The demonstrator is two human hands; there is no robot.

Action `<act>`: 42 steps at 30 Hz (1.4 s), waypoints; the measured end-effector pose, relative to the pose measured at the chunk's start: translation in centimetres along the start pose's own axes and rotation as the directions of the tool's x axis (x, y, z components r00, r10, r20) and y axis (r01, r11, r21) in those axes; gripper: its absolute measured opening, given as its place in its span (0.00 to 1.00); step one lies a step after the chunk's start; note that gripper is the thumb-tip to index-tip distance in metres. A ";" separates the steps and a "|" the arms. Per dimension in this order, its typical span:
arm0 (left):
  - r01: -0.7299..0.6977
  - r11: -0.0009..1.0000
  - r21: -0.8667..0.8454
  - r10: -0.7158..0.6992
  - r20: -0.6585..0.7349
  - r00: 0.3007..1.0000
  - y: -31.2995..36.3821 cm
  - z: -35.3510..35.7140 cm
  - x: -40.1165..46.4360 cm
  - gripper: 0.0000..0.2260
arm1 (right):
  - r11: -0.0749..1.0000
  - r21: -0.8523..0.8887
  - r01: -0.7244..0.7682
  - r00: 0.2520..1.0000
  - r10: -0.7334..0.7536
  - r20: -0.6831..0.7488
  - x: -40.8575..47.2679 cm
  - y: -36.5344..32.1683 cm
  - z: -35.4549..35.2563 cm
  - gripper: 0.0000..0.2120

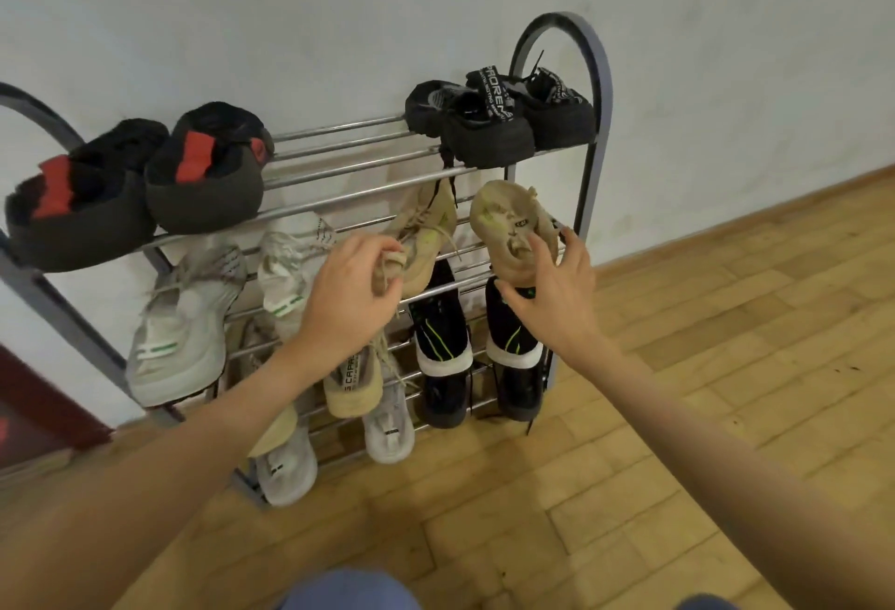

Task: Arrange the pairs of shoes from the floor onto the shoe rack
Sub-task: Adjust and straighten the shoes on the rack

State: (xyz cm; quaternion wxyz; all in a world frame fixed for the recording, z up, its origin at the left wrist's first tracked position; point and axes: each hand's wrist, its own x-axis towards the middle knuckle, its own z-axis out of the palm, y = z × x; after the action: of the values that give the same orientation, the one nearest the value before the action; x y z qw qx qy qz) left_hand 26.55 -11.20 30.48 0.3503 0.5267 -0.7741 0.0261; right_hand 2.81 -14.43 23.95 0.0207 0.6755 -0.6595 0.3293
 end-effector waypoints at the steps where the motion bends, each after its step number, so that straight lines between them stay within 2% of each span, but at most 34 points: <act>1: 0.046 0.998 0.047 -0.050 0.084 0.995 -0.8 0.5 -0.1 0.20 | 1.000 -0.009 -0.017 0.999 0.017 0.034 0.1 0.0 0.2 0.35; 4: 0.108 0.987 0.121 -0.135 0.248 0.959 -2.3 1.5 0.1 0.30 | 0.998 0.045 -0.038 0.997 0.035 0.075 0.4 0.1 0.9 0.34; 8: 0.136 0.986 0.095 -0.156 0.247 0.956 -2.7 1.9 1.2 0.28 | 0.975 0.203 -0.089 0.996 0.081 0.048 1.0 0.3 1.3 0.31; 11: 0.132 0.984 0.117 -0.163 0.310 0.937 -2.8 2.1 1.8 0.27 | 0.944 0.318 -0.085 0.996 0.082 0.026 1.5 0.8 1.1 0.29; 16: 0.128 0.980 0.152 -0.177 0.369 0.912 -3.2 2.4 2.7 0.24 | 0.952 0.300 -0.051 0.999 0.053 0.002 4.1 1.6 0.5 0.28; 19: 0.184 0.976 0.115 -0.215 0.383 0.898 -3.4 2.9 3.0 0.27 | 0.942 0.332 -0.042 0.999 0.048 -0.010 4.0 1.8 0.2 0.28; 21: 0.214 0.971 0.108 -0.239 0.353 0.905 -3.0 3.6 2.9 0.29 | 0.940 0.341 -0.005 0.999 0.017 -0.032 3.1 2.2 0.1 0.28; 25: 0.231 0.973 -0.015 -0.227 0.137 0.964 -1.3 4.6 2.6 0.20 | 0.929 0.368 0.047 0.997 -0.019 -0.079 1.0 3.6 -0.8 0.28; 27: 0.201 0.977 -0.067 -0.196 0.081 0.977 -0.1 5.4 2.4 0.15 | 0.930 0.358 0.083 0.992 -0.044 -0.116 -0.2 4.4 -1.7 0.27; 30: 0.225 0.971 -0.080 -0.226 -0.007 0.974 1.6 7.4 2.6 0.15 | 0.944 0.298 0.143 0.985 -0.105 -0.137 -2.1 5.8 -3.4 0.27; 34: 0.253 0.959 -0.130 -0.257 -0.017 0.966 4.0 9.0 3.9 0.15 | 0.960 0.150 0.238 0.965 -0.215 -0.151 -3.8 7.5 -5.9 0.27; 38: 0.294 0.940 -0.173 -0.286 0.066 0.956 4.7 9.4 5.3 0.14 | 0.940 -0.007 0.340 0.927 -0.337 -0.163 -5.8 8.0 -7.6 0.24; 42: 0.209 0.969 -0.130 -0.185 0.175 0.967 4.7 9.3 5.5 0.14 | 0.933 -0.016 0.359 0.919 -0.356 -0.166 -8.1 8.5 -7.9 0.23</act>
State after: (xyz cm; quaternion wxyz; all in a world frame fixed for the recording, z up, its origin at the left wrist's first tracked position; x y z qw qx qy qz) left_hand 16.77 -17.34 28.17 0.3253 0.5741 -0.7435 -0.1091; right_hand -7.53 -4.79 22.85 0.1304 0.7548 -0.5186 0.3798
